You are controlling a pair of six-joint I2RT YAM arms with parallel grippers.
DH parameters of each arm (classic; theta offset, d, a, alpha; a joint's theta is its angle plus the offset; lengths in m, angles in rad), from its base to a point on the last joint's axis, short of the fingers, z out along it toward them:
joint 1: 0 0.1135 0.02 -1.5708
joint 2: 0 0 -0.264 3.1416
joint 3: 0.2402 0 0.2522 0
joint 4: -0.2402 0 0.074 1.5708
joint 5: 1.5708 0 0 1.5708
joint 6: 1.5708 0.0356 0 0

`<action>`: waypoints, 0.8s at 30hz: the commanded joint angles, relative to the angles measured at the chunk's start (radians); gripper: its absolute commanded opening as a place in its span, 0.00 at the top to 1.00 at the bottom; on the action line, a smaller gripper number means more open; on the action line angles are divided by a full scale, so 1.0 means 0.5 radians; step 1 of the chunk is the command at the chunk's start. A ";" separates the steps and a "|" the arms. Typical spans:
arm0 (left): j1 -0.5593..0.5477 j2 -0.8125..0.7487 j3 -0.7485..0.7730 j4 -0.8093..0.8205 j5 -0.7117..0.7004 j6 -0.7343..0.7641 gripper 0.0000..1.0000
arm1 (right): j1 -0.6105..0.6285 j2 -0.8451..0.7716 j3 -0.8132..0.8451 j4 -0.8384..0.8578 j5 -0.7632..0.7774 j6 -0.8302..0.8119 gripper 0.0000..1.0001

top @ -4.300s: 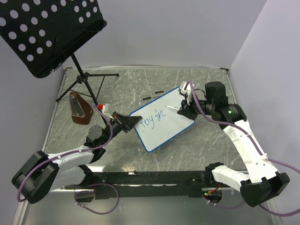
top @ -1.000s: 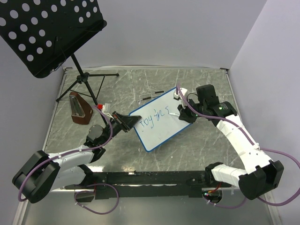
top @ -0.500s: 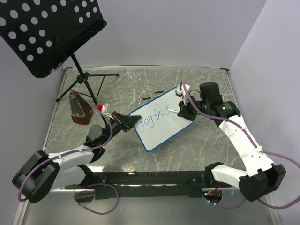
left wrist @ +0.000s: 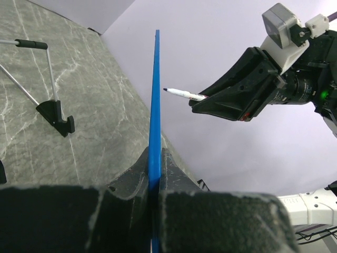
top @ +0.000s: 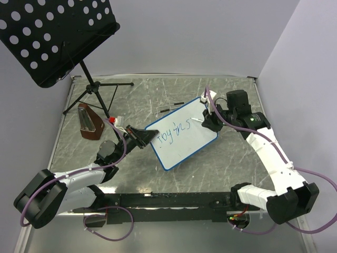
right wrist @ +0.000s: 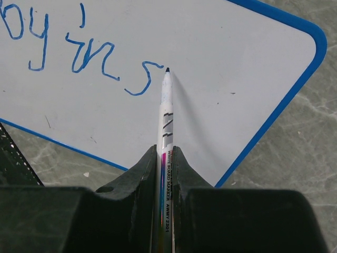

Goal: Write a sentence on the whiteboard

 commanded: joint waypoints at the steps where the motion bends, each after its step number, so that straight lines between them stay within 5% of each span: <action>1: 0.009 -0.076 0.030 0.348 0.009 -0.080 0.99 | -0.006 0.038 0.074 0.045 0.007 0.010 1.00; 24: 0.009 -0.058 0.039 0.354 0.015 -0.086 0.99 | -0.009 -0.048 -0.083 -0.120 -0.008 -0.097 1.00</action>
